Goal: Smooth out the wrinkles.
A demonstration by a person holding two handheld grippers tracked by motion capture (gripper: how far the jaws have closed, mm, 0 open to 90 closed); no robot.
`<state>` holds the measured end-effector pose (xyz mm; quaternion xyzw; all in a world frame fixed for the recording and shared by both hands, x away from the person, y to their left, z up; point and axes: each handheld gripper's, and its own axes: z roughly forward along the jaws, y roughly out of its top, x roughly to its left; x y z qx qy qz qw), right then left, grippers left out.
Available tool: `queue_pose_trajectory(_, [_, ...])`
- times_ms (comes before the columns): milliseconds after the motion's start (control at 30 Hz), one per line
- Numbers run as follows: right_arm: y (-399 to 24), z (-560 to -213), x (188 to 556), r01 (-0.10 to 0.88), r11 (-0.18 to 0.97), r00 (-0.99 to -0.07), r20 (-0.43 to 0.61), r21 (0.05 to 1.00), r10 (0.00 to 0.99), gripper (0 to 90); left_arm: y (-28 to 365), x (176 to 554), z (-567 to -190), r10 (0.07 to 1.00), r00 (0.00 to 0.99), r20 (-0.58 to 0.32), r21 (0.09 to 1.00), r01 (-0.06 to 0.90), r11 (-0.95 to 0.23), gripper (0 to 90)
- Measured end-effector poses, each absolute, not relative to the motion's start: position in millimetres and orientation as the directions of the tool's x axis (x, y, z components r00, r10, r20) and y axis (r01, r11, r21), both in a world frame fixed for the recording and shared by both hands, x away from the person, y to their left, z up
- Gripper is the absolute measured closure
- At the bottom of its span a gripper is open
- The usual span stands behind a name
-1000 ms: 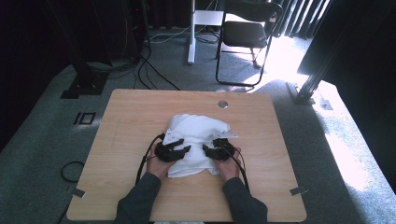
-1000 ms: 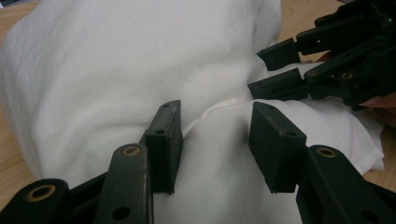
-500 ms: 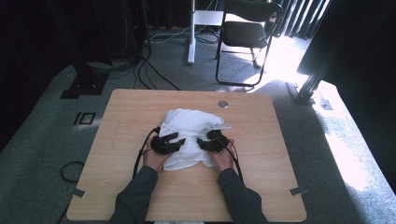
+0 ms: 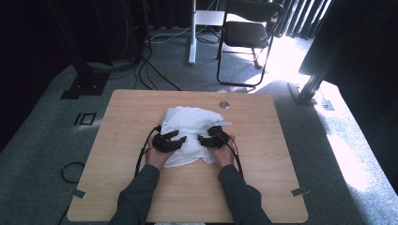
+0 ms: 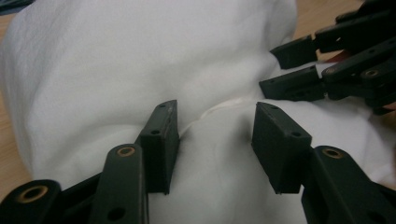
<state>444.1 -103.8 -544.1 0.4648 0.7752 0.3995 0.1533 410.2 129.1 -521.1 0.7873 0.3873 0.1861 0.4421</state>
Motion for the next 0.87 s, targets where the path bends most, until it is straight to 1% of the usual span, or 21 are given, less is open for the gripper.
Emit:
queue_pose_trajectory(100, [-113.6,-535.2,439.3,0.609,0.194,-0.514,0.196,0.769,0.835,36.1,133.7,403.3,-508.8,0.769,0.637,-0.055,0.857,0.426,-0.291,50.2])
queue_pose_trajectory(167, [-120.3,-525.4,432.2,0.572,0.186,-0.518,0.177,0.799,0.837,32.3,139.2,397.2,-498.4,0.764,0.642,-0.062,0.869,0.411,-0.275,48.7])
queue_pose_trajectory(300, [-140.7,-507.8,417.1,0.538,0.175,-0.52,0.161,0.825,0.839,31.5,158.4,386.2,-479.2,0.768,0.635,-0.087,0.887,0.4,-0.231,48.2])
queue_pose_trajectory(333, [-140.7,-507.8,417.1,0.538,0.175,-0.52,0.161,0.825,0.839,31.5,158.4,386.2,-479.2,0.768,0.635,-0.087,0.887,0.4,-0.231,48.2])
queue_pose_trajectory(400, [-158.3,-501.7,407.1,0.535,0.163,-0.509,0.162,0.829,0.846,31.3,172.1,379.2,-471.3,0.777,0.624,-0.083,0.89,0.397,-0.223,48.1])
queue_pose_trajectory(500, [-175.9,-499.8,396.5,0.53,0.163,-0.498,0.149,0.832,0.854,29.2,183.7,373.1,-468.4,0.784,0.613,-0.096,0.889,0.407,-0.209,48.0])
queue_pose_trajectory(600, [-194.3,-500.2,386.3,0.539,0.151,-0.489,0.163,0.829,0.857,26.9,193.2,367.2,-469.2,0.791,0.605,-0.095,0.886,0.414,-0.21,47.7])
queue_pose_trajectory(867, [-232.9,-501.0,368.9,0.555,0.089,-0.452,0.21,0.827,0.867,26.2,215.3,357.9,-474.2,0.806,0.575,-0.138,0.885,0.437,-0.16,46.9])
